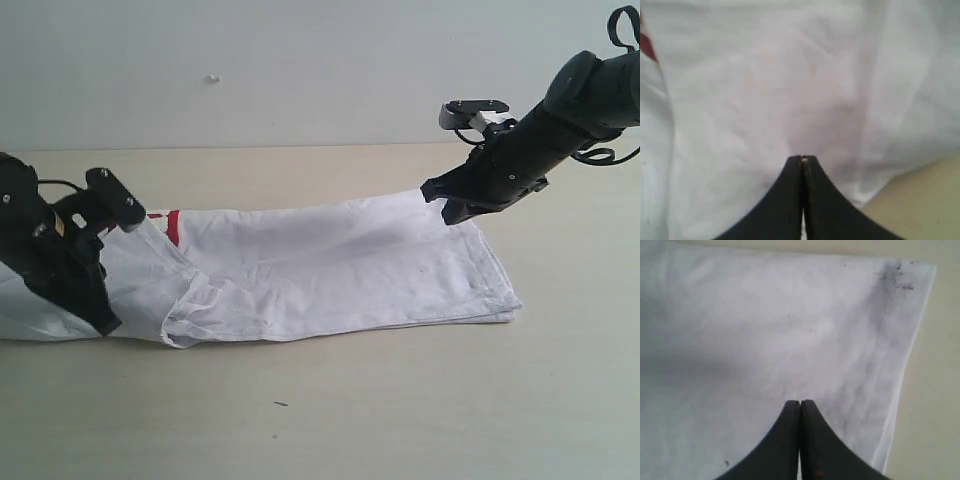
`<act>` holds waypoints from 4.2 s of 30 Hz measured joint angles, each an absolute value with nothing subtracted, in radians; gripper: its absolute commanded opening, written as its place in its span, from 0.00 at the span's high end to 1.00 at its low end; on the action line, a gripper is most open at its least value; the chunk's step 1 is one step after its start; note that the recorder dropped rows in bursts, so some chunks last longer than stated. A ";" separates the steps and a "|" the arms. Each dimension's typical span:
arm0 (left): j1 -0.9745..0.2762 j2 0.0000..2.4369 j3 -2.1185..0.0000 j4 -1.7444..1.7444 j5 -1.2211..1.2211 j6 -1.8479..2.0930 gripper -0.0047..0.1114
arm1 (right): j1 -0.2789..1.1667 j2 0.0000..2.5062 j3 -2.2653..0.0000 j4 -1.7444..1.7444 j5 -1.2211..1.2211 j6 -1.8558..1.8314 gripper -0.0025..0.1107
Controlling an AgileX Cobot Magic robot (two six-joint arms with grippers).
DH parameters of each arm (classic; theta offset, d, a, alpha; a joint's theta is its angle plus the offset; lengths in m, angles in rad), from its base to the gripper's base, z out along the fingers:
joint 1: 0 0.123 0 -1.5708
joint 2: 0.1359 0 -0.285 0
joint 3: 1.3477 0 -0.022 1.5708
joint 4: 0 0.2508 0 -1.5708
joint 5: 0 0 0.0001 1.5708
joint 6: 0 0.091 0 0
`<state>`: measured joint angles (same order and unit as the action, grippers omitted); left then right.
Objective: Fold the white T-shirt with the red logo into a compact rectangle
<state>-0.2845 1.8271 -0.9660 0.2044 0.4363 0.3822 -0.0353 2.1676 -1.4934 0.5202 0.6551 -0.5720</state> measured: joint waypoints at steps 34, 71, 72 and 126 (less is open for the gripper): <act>-0.193 1.790 -0.933 -0.192 0.466 0.559 0.96 | -0.035 2.168 -1.493 0.517 0.711 -0.572 0.98; -0.053 1.903 -0.959 -0.162 0.527 0.361 0.96 | 0.022 1.928 -1.046 0.384 0.601 -0.422 0.98; -0.053 1.901 -0.961 -0.149 0.544 0.353 0.96 | 0.022 1.913 -1.046 0.374 0.593 -0.422 0.98; -0.115 2.085 -1.177 -0.841 0.337 1.008 0.96 | 0.022 2.024 -1.143 0.292 0.239 -0.309 0.98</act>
<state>-0.1147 2.0845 -1.1767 -0.8412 0.3375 1.0085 0.0220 2.0237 -1.1434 0.2922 0.2393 -0.3086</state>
